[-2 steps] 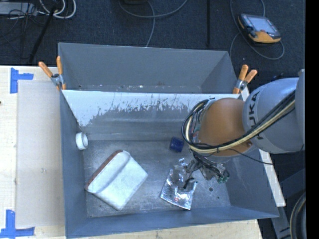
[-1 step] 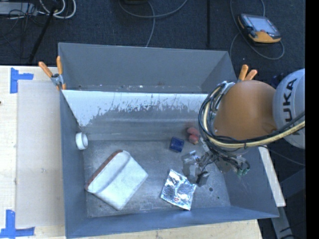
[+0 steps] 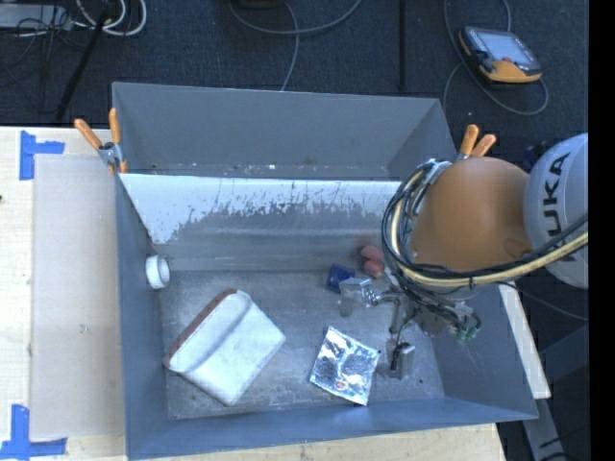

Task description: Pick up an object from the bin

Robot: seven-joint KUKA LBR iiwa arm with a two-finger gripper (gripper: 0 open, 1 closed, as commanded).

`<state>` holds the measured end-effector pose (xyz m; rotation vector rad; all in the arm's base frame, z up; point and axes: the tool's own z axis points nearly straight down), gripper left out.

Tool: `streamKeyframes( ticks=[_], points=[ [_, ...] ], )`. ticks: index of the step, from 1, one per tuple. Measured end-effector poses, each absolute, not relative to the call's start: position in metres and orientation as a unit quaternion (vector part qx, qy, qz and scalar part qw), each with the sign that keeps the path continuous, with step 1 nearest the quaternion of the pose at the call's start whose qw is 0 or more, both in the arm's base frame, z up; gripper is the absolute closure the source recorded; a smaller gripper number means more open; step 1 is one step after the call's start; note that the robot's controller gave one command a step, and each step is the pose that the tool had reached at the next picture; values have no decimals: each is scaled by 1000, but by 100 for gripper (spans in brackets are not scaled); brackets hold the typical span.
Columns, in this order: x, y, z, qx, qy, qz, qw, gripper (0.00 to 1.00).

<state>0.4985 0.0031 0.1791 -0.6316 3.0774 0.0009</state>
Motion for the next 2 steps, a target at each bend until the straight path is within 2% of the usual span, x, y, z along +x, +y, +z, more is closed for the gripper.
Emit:
streamKeyframes(
  ticks=[1, 2],
  points=[
    [511, 4, 68, -410, 912, 1, -3, 0],
    [512, 5, 70, -411, 911, 1, -1, 100]
  ],
)
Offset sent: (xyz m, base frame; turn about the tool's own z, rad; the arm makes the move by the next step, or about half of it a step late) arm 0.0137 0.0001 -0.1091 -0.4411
